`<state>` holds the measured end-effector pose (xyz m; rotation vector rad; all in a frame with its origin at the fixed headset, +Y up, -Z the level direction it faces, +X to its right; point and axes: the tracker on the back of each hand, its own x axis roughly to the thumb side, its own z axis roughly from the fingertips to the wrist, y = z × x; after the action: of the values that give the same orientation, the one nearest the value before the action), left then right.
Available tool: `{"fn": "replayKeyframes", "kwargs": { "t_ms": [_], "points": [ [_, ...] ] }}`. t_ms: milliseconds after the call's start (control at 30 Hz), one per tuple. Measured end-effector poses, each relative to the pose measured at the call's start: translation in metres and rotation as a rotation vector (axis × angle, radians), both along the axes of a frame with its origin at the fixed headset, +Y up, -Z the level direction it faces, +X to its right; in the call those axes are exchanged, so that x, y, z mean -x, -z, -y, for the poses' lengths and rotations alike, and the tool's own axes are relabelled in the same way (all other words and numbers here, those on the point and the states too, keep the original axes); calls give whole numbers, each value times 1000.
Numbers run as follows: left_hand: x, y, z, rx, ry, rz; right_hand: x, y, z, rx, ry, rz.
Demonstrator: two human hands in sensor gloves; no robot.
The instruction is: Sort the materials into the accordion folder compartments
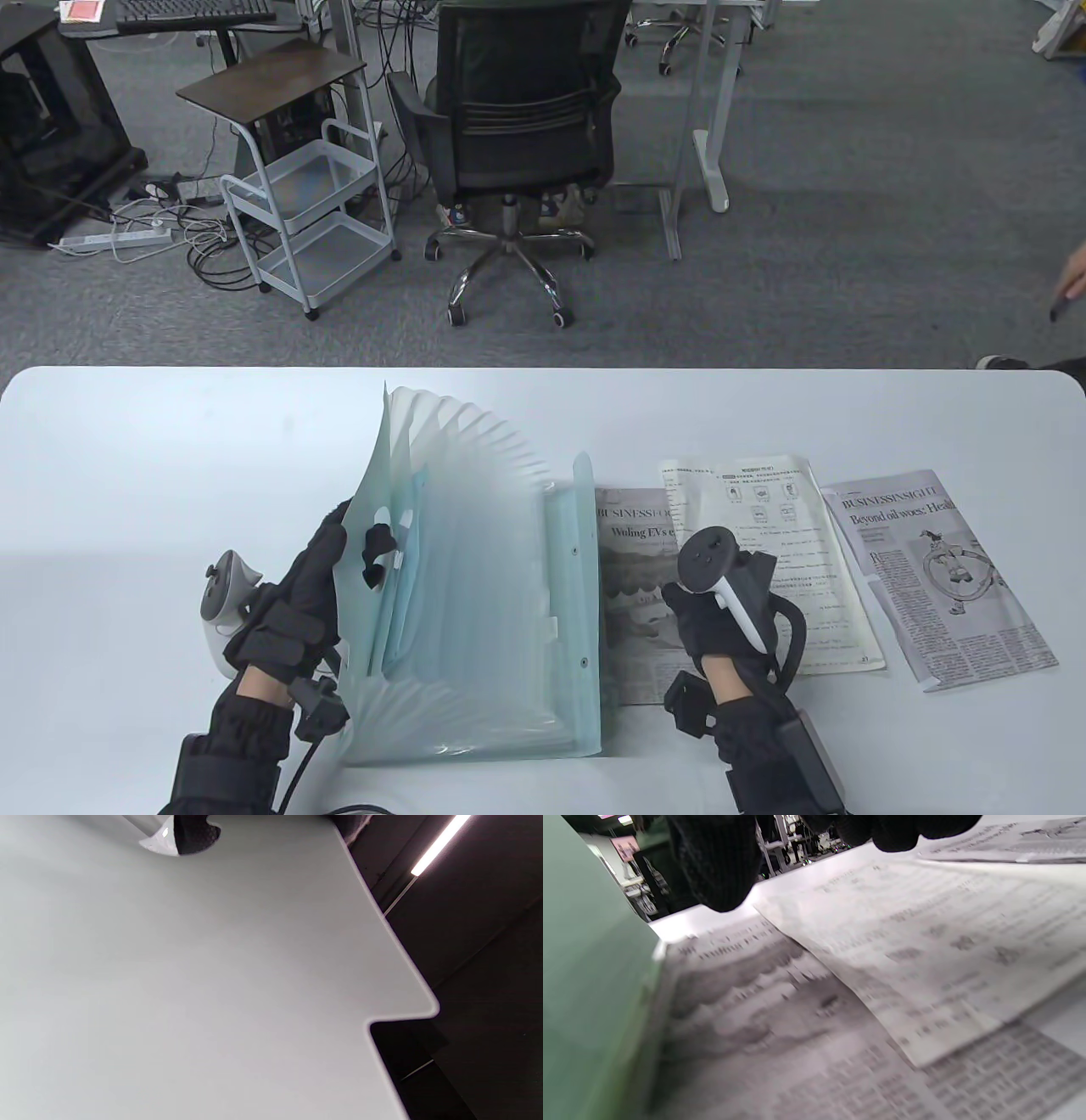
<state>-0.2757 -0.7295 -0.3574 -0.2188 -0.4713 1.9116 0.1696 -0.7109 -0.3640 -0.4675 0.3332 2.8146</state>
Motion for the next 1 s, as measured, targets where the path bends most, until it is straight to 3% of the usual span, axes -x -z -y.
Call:
{"fn": "replayKeyframes", "kwargs": {
  "t_ms": [200, 333, 1000],
  "points": [
    [0, 0, 0, 1, -1, 1, -6, 0, 32, 77, -75, 19],
    [0, 0, 0, 1, -1, 1, -7, -3, 41, 112, -126, 20],
    [-1, 0, 0, 0, -1, 1, -4, -1, 53, 129, -125, 58]
  ]
}}
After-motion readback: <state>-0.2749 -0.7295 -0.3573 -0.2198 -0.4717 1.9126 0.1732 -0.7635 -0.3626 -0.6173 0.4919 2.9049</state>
